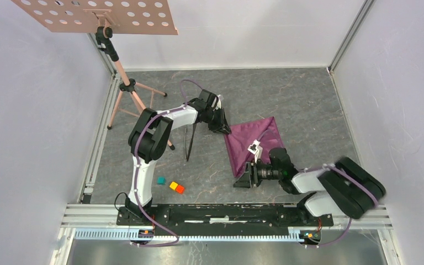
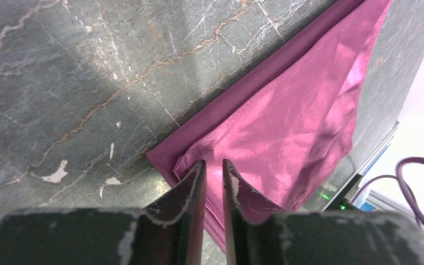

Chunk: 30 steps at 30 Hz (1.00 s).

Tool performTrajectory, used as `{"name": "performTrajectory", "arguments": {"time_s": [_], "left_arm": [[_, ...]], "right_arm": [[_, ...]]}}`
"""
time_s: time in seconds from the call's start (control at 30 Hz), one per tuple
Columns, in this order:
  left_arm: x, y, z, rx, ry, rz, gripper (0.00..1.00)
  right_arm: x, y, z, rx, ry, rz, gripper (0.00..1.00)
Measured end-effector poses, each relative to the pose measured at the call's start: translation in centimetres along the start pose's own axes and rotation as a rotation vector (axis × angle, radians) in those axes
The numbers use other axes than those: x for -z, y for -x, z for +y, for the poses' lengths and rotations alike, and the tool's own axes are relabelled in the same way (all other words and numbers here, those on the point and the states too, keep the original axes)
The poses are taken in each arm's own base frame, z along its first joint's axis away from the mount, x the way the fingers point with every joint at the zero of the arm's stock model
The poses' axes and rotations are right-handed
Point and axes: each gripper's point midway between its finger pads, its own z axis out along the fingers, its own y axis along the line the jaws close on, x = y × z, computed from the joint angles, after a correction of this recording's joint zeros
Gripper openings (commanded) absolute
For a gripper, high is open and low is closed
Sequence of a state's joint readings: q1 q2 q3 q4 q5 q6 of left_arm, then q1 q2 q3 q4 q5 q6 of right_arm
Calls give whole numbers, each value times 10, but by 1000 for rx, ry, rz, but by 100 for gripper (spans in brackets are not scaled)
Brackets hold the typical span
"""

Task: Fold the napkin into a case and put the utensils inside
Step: Smooth out the upper triangle-folded napkin at the center of the board.

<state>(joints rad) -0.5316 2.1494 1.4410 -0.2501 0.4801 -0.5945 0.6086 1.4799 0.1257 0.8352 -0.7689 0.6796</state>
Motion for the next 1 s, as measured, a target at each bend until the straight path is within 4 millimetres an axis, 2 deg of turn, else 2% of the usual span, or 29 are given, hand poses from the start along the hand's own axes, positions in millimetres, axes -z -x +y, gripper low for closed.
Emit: {"name": "performTrajectory", "arguments": {"time_s": [0.1,0.2,0.27,0.3,0.33,0.4,0.5,0.6,0.67,0.73,0.83,1.0], "left_arm": [[4,1,-4,16,-7,-6,42],[15,3,-14,22,-16,-22,52],[29,9,-27,14,-37,-49,57],[42,14,-39,3,-56,-74,59],[46,16,-43,-2,-62,-83,61],[74,23,-65,-34,-97,-132,63],[122,23,-94,-82,-146,-207,66],[168,6,-110,-119,-179,-269,68],[194,-18,-108,-134,-185,-296,69],[209,-38,-102,-139,-183,-309,70],[218,-75,-81,-127,-163,-295,71],[222,-121,-47,-96,-111,-268,73]], "right_arm": [[8,10,1,87,-67,-11,62],[20,42,1,207,-185,-67,63],[32,66,-2,271,-290,-117,62],[38,75,-6,286,-346,-135,61],[47,84,-14,291,-423,-152,59],[64,93,-33,273,-562,-172,56],[85,93,-59,228,-723,-175,50],[92,89,-76,190,-809,-144,39],[89,86,-83,173,-828,-118,36],[85,82,-90,158,-846,-86,31],[80,75,-98,141,-854,-52,27],[77,76,-100,135,-851,-61,25]]}}
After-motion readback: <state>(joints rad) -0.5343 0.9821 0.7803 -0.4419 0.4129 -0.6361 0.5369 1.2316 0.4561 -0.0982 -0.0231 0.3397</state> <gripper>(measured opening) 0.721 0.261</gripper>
